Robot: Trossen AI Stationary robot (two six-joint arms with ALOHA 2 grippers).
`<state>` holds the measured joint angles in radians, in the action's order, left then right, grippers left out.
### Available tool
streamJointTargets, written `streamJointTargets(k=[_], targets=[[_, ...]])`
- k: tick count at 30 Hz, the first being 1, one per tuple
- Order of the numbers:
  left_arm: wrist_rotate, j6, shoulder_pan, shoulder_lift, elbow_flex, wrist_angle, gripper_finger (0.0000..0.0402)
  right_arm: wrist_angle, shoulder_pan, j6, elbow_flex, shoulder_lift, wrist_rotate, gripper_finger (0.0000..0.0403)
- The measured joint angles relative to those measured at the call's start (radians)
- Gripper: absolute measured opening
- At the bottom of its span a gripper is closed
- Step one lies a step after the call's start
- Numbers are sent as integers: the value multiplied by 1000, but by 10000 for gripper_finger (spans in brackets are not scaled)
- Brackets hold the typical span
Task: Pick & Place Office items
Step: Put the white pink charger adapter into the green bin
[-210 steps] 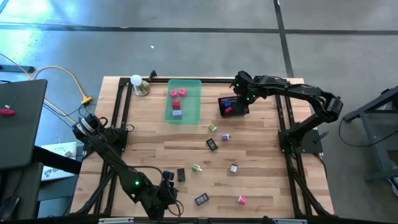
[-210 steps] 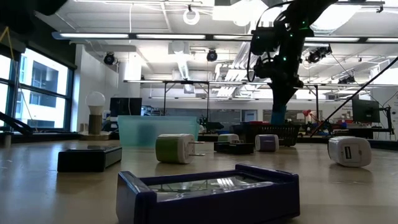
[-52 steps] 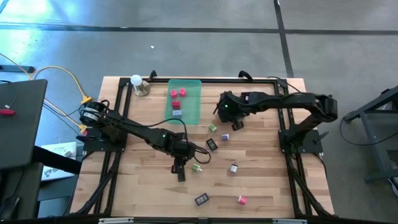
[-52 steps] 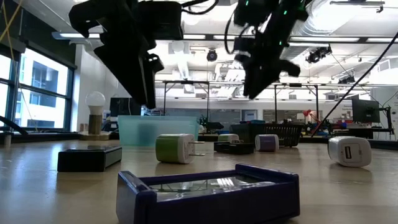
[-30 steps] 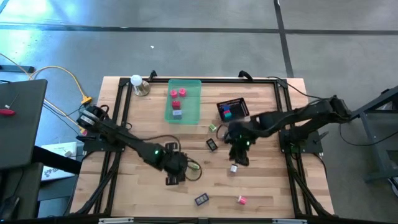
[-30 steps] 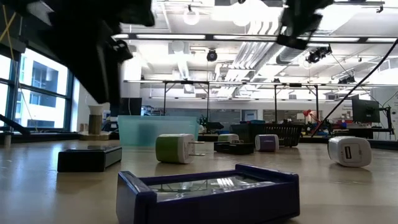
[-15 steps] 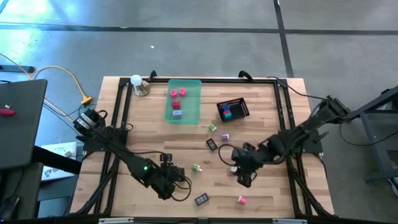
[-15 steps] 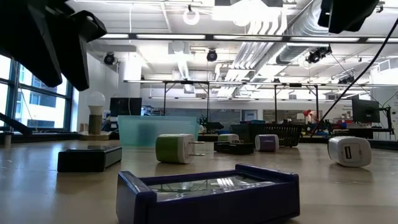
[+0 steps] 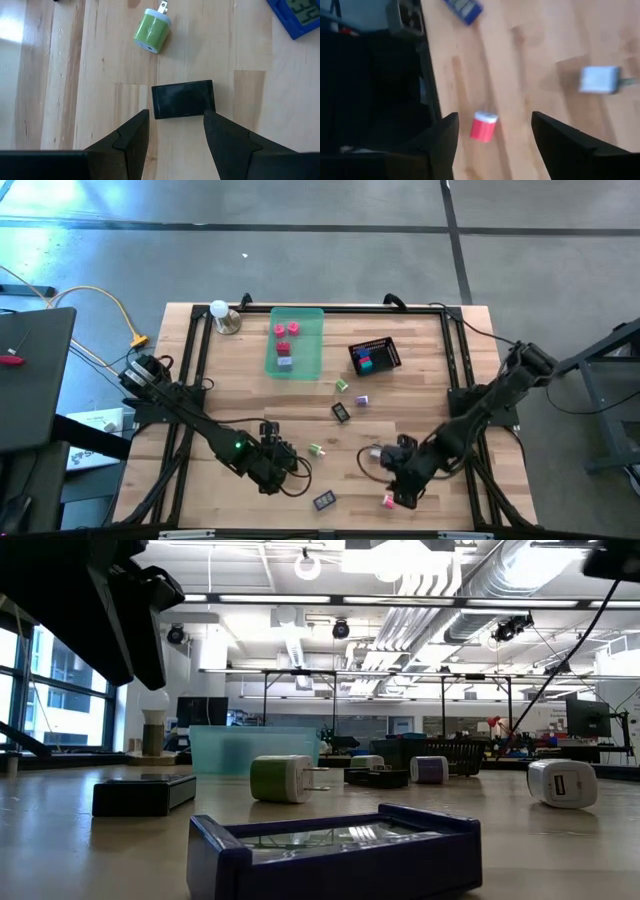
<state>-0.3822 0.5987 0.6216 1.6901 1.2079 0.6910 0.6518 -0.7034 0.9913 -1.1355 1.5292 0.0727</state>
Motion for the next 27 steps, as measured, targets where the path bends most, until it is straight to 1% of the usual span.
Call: streamJointTargets(k=[4,8,11,15,23,27], targets=[[0,0,2,0,0,-9,179,-43,-24,-13,1,81,-19,239],[0,4,17,0,0,-26,179,-91,-46,-17,1,146,-61,239],[1,4,25,0,0,-39,179,-122,-60,8,0,177,-89,239],[0,4,29,0,0,-45,179,-117,-63,50,0,209,-129,239],[0,4,29,0,0,-50,179,-129,-63,91,0,242,-124,239],[0,7,30,0,0,-61,179,-139,-69,147,0,256,-117,239]])
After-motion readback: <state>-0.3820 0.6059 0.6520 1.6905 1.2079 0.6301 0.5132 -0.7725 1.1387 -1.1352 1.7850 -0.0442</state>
